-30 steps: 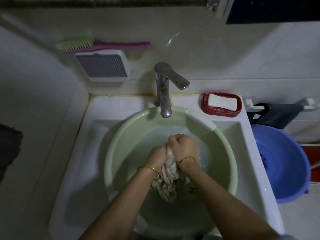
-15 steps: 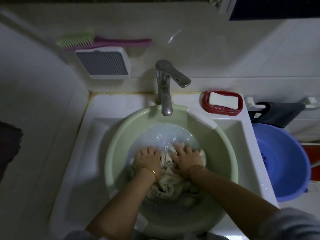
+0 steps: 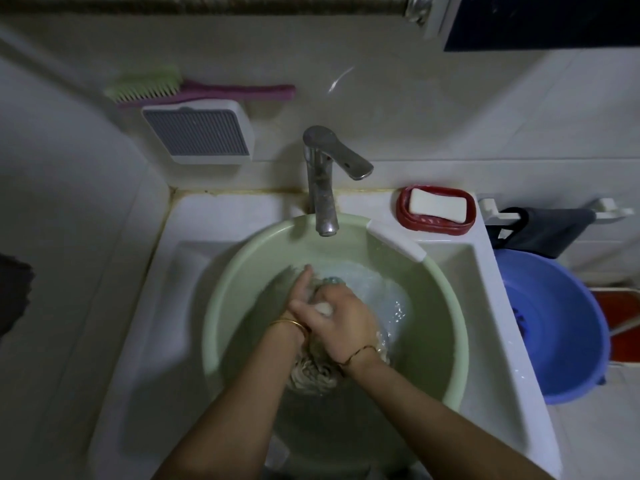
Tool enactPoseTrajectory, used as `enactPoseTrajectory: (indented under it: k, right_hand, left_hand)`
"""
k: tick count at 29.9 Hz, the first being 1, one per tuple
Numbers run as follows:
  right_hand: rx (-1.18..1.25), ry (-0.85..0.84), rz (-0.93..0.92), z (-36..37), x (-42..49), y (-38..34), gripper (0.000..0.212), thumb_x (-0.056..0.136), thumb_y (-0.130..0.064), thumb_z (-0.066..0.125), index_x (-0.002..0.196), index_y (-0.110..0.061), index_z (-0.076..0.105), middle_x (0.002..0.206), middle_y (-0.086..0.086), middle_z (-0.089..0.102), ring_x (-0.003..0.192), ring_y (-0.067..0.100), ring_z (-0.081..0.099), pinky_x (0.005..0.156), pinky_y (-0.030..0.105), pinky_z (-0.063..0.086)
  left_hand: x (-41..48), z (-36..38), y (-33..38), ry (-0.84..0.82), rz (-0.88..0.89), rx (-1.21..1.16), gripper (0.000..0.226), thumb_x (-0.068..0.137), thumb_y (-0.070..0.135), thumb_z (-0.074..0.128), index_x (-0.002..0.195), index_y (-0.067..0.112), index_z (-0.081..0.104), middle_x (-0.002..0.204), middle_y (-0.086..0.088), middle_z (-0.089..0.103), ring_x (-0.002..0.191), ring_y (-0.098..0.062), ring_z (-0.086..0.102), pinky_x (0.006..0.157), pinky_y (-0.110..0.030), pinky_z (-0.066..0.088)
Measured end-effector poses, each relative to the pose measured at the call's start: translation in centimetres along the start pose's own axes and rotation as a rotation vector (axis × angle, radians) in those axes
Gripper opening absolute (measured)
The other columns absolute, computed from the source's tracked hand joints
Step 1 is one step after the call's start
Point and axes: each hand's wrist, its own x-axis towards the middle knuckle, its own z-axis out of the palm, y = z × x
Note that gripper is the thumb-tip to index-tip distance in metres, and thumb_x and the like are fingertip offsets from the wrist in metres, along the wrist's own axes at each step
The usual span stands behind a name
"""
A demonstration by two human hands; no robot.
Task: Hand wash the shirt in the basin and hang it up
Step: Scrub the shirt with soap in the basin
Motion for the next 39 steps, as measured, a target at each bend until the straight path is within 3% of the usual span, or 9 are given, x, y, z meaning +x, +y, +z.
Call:
enactPoseTrajectory:
  k: [4, 8, 13, 18, 21, 25, 31, 36, 39]
  right_hand:
    - [-0.15, 0.124, 0.05, 0.2, 0.9, -0.1, 0.047, 0.088, -0.057, 0.034, 0.09, -0.023, 0.066, 0.098, 0.001, 0.066, 0.087, 0.024, 0.062, 0.067, 0.028, 0.04]
    - [-0.104, 0.094, 0.269, -0.6, 3.6, 3.1, 0.039, 0.092, -0.054, 0.04, 0.083, -0.021, 0.059, 0.097, 0.005, 0.065, 0.091, 0.029, 0.061, 0.07, 0.029, 0.04]
    - [0.066, -0.048, 0.189, -2.3, 4.7, 7.0, 0.039, 0.096, -0.041, 0.044, 0.129, -0.021, 0.044, 0.127, 0.007, 0.057, 0.115, 0.027, 0.053, 0.096, 0.039, 0.042]
    - [-0.54, -0.09, 0.228, -0.7, 4.2, 8.1, 0.045, 0.096, -0.036, 0.041, 0.136, -0.021, 0.03, 0.142, 0.011, 0.033, 0.125, 0.034, 0.037, 0.097, 0.047, 0.039]
    - [-0.637, -0.331, 0.182, 2.2, 2.6, 7.4, 0.064, 0.093, -0.04, 0.044, 0.146, -0.024, 0.013, 0.152, 0.011, 0.014, 0.133, 0.039, 0.026, 0.1, 0.052, 0.038]
    - [-0.876, -0.478, 0.1, 0.6, 2.9, 9.2, 0.081, 0.087, -0.062, 0.045, 0.149, -0.026, 0.007, 0.152, 0.012, 0.014, 0.132, 0.038, 0.03, 0.093, 0.044, 0.043]
    - [-0.84, -0.671, 0.125, -1.3, 3.0, 6.7, 0.046, 0.096, -0.029, 0.044, 0.139, -0.01, 0.039, 0.144, 0.016, 0.036, 0.131, 0.035, 0.038, 0.103, 0.048, 0.04]
    - [-0.312, -0.362, 0.17, -0.7, 5.0, 6.0, 0.052, 0.075, -0.035, 0.069, 0.12, -0.018, 0.049, 0.125, 0.006, 0.047, 0.12, 0.026, 0.046, 0.102, 0.042, 0.041]
    - [-0.56, -0.355, 0.085, 1.5, 3.8, 7.1, 0.063, 0.082, -0.039, 0.06, 0.136, -0.022, 0.033, 0.139, 0.008, 0.038, 0.127, 0.03, 0.039, 0.106, 0.044, 0.034]
  left_hand:
    - [-0.7, 0.1, -0.4, -0.089, -0.037, 0.19, 0.03, 0.088, 0.023, 0.05, 0.062, 0.012, 0.062, 0.063, -0.007, 0.058, 0.06, -0.016, 0.058, 0.064, -0.024, 0.045]
    - [-1.1, 0.2, -0.1, 0.085, 0.099, 0.957, 0.04, 0.097, 0.032, 0.045, 0.109, -0.001, 0.064, 0.104, -0.021, 0.063, 0.097, -0.027, 0.062, 0.076, -0.028, 0.043]
    - [0.0, -2.7, 3.3, 0.384, 0.638, 1.51, 0.04, 0.095, 0.036, 0.042, 0.104, 0.001, 0.059, 0.109, -0.025, 0.061, 0.102, -0.038, 0.059, 0.075, -0.035, 0.044]
    - [-0.7, -2.8, 0.1, 0.348, 0.843, 2.215, 0.056, 0.095, 0.046, 0.035, 0.145, 0.026, 0.019, 0.151, -0.017, 0.018, 0.138, -0.038, 0.017, 0.11, -0.057, 0.015]
    - [0.0, -2.4, -2.2, 0.076, 0.736, 2.327, 0.068, 0.095, 0.051, 0.03, 0.151, 0.026, 0.0, 0.159, -0.013, -0.001, 0.144, -0.037, -0.002, 0.112, -0.061, -0.006]
    - [1.1, -4.1, -1.9, 0.102, 0.324, 2.584, 0.091, 0.085, 0.072, 0.03, 0.15, 0.022, -0.011, 0.158, -0.016, 0.002, 0.143, -0.042, -0.004, 0.109, -0.062, -0.014]
    - [1.0, -4.4, -0.8, -0.147, 0.388, 2.534, 0.089, 0.089, 0.051, 0.047, 0.15, 0.022, -0.012, 0.157, -0.018, 0.0, 0.143, -0.04, 0.001, 0.114, -0.057, -0.003]
    - [1.2, -4.6, -0.8, -0.45, 0.428, 2.567, 0.084, 0.085, 0.053, 0.052, 0.15, 0.029, 0.006, 0.159, -0.008, -0.008, 0.144, -0.035, -0.009, 0.115, -0.056, -0.005]
    - [1.1, -4.8, -1.0, -0.418, 0.472, 2.566, 0.077, 0.083, 0.057, 0.05, 0.148, 0.033, 0.016, 0.158, -0.008, 0.002, 0.144, -0.036, 0.001, 0.115, -0.056, -0.003]
